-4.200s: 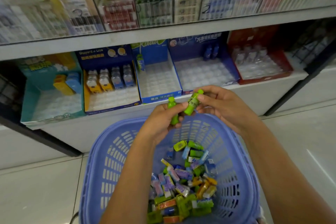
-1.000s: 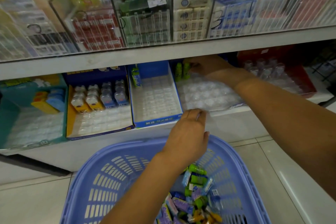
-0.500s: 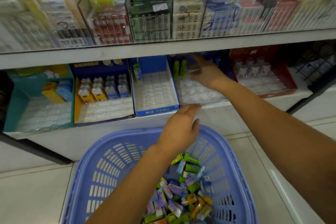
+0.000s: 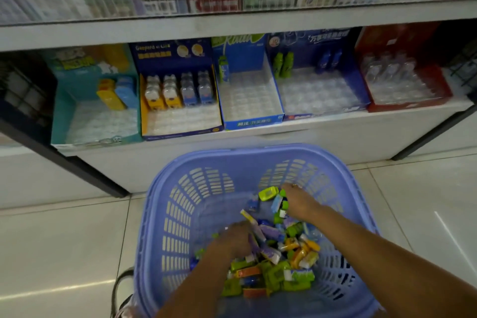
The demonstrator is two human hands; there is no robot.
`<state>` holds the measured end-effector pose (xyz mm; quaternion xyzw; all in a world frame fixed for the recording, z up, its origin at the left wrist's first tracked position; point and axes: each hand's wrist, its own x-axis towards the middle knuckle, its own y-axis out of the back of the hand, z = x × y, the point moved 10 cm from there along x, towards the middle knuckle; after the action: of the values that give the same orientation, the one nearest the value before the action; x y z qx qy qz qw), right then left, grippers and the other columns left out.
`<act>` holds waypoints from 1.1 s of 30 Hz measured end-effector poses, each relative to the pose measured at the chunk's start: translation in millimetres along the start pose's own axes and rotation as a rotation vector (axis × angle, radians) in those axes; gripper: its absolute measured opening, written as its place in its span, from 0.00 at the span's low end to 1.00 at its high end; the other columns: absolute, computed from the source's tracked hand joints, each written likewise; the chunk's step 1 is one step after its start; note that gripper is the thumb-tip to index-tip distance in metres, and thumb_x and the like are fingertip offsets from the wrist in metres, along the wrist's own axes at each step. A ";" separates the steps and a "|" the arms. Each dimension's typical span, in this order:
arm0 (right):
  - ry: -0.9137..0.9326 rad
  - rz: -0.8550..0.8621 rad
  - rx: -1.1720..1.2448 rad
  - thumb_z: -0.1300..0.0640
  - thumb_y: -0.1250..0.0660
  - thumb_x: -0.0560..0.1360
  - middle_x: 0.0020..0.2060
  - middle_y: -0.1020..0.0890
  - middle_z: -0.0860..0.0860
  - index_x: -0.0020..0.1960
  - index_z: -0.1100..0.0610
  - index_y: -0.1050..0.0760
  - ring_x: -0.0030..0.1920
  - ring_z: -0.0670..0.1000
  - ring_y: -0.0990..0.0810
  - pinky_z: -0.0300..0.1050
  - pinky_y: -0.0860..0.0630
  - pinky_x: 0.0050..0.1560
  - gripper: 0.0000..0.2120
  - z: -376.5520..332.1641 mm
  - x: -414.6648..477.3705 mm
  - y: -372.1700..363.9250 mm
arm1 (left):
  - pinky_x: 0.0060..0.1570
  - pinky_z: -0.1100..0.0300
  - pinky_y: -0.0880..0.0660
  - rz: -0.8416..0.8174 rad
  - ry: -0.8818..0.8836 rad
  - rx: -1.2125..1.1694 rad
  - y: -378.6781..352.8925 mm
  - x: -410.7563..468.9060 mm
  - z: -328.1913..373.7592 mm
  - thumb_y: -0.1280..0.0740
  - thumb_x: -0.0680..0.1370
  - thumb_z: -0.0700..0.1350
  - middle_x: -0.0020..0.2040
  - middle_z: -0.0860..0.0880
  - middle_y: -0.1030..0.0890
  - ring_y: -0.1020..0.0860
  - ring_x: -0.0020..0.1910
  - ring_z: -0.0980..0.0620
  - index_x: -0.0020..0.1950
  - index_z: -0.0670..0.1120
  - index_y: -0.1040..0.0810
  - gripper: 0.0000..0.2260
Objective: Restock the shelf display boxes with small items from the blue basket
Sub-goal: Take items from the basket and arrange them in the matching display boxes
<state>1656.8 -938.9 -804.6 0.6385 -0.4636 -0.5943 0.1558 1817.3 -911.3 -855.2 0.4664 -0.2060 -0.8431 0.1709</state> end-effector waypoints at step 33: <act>0.449 0.369 0.896 0.58 0.36 0.78 0.67 0.30 0.38 0.63 0.40 0.28 0.65 0.35 0.30 0.33 0.28 0.61 0.18 -40.9 -81.1 81.1 | 0.48 0.52 0.23 0.028 -0.177 -1.580 104.1 -36.6 93.7 0.43 0.82 0.40 0.45 0.41 0.21 0.22 0.43 0.46 0.54 0.39 0.26 0.08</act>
<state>1671.7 -932.6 -683.9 0.6615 -0.7320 -0.1495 0.0651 1765.5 -965.3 -731.3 0.1358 0.4342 -0.7714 0.4448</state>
